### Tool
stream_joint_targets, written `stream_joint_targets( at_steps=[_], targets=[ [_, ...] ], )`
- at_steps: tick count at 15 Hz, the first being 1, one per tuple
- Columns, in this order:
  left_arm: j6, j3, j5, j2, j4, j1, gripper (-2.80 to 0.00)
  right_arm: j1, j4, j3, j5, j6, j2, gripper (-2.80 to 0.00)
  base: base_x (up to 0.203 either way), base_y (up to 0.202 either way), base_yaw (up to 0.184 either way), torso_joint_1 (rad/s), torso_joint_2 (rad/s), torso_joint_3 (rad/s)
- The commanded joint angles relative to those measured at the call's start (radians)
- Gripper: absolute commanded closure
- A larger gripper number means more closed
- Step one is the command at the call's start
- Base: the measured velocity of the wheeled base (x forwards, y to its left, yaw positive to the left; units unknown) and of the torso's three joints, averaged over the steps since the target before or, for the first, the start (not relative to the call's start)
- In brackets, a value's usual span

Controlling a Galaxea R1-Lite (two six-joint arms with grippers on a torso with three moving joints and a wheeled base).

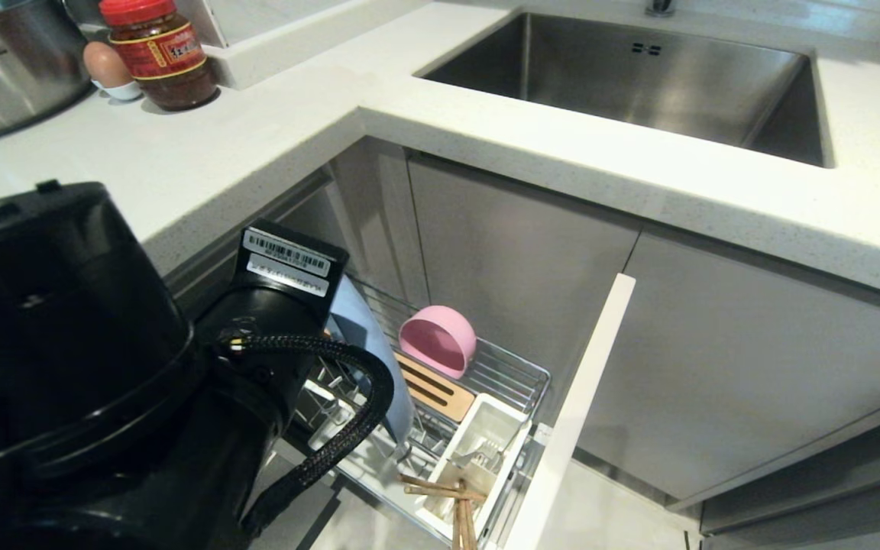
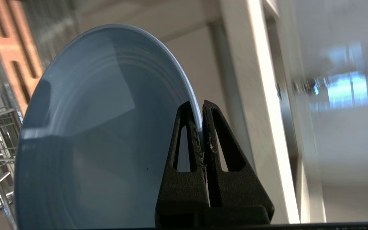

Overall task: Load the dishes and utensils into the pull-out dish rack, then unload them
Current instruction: Pick up the plate and place it in the cupboard

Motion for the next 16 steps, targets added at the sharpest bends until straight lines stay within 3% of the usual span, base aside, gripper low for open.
stream_joint_targets(
  at_steps=[1, 4, 11, 16],
  targets=[
    [-0.059, 0.005, 0.022, 0.046, -0.002, 0.049, 0.00, 0.000, 0.000, 0.000, 0.000, 0.001, -0.004, 0.00, 0.000, 0.000, 0.000, 0.000, 0.00, 0.000],
    [-0.138, 0.004, 0.025, 0.087, -0.001, 0.080, 0.00, 0.000, 0.000, 0.000, 0.000, 0.001, -0.004, 0.00, 0.000, 0.000, 0.000, 0.000, 0.00, 0.000],
    [-0.209, 0.004, 0.024, 0.179, -0.001, 0.166, 0.00, 0.000, 0.000, 0.000, 0.000, 0.001, -0.004, 0.00, 0.000, 0.000, 0.000, 0.000, 0.00, 0.000],
    [-0.272, 0.006, 0.024, 0.217, 0.000, 0.176, 0.00, 0.000, 0.000, 0.000, 0.000, 0.001, -0.004, 0.00, 0.000, 0.000, 0.000, 0.000, 0.00, 0.000]
  ],
)
